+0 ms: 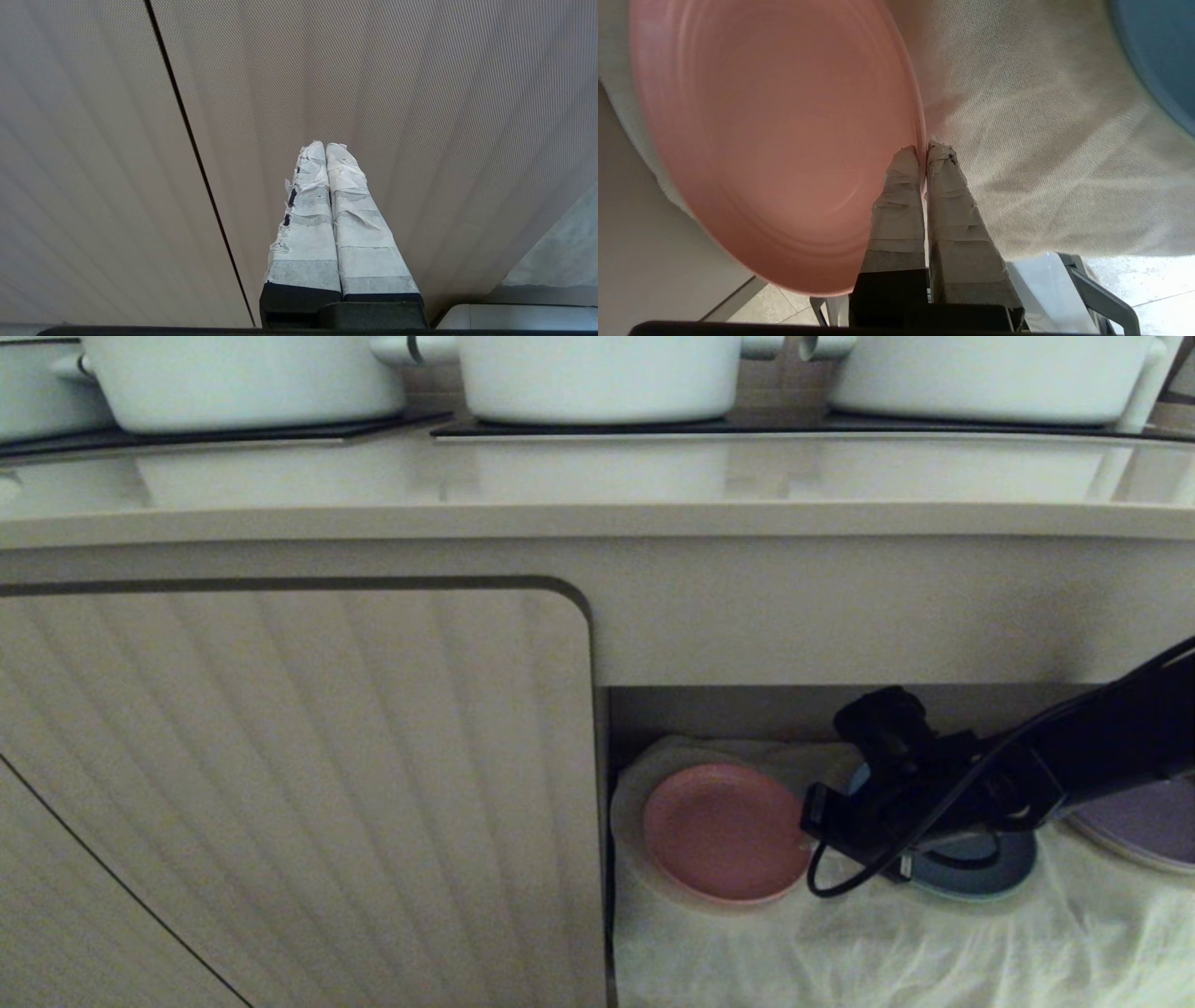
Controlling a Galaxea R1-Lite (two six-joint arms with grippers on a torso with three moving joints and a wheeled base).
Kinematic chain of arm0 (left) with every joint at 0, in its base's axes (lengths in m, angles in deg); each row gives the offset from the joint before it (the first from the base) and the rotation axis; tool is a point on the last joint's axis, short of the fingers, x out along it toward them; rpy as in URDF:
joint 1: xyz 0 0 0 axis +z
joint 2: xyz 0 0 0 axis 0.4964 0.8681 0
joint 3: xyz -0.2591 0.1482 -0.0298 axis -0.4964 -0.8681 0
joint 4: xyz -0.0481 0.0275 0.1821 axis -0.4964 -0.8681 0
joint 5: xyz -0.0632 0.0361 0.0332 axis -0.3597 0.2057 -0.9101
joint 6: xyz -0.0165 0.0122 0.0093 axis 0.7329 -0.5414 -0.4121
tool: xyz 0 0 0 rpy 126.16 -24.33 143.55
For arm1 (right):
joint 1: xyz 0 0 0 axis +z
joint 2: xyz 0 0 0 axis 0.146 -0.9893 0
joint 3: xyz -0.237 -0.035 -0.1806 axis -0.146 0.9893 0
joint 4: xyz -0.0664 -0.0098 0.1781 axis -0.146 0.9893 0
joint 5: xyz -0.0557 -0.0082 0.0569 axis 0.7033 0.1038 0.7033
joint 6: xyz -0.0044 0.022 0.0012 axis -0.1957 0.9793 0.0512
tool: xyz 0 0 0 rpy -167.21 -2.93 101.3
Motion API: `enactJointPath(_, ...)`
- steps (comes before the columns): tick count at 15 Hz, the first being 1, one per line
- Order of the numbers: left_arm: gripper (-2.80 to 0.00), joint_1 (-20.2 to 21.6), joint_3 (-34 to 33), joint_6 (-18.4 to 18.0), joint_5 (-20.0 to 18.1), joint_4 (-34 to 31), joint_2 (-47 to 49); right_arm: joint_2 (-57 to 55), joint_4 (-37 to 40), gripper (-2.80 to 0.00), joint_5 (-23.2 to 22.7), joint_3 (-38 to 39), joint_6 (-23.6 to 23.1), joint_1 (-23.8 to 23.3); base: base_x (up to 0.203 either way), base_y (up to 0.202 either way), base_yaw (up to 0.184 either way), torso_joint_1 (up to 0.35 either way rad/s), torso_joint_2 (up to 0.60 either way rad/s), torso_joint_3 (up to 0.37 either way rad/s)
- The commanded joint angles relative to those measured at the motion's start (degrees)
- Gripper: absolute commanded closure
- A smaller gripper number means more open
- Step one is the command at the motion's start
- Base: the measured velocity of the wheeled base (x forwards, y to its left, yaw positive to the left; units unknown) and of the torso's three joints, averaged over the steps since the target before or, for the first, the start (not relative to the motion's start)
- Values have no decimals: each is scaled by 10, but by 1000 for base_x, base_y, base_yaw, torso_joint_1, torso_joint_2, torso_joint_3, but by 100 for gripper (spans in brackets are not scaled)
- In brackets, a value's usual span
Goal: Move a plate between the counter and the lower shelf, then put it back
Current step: Put the plate in the cupboard
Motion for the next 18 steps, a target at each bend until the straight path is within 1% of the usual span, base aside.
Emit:
enactJointPath(1,0,0,0,0,0,0,0,-10,-1,0,0,-4,7,1,0,0,0,0,0,0)
enactJointPath(5,0,0,0,0,0,0,0,-22,-16,0,-1,-19,13,3,0,0,0,0,0,0)
enactJointPath(17,0,0,0,0,0,0,0,-30,-17,0,-1,-19,13,4,0,0,0,0,0,0)
enactJointPath(18,0,0,0,0,0,0,0,-30,-17,-280,-1,-19,13,4,0,0,0,0,0,0)
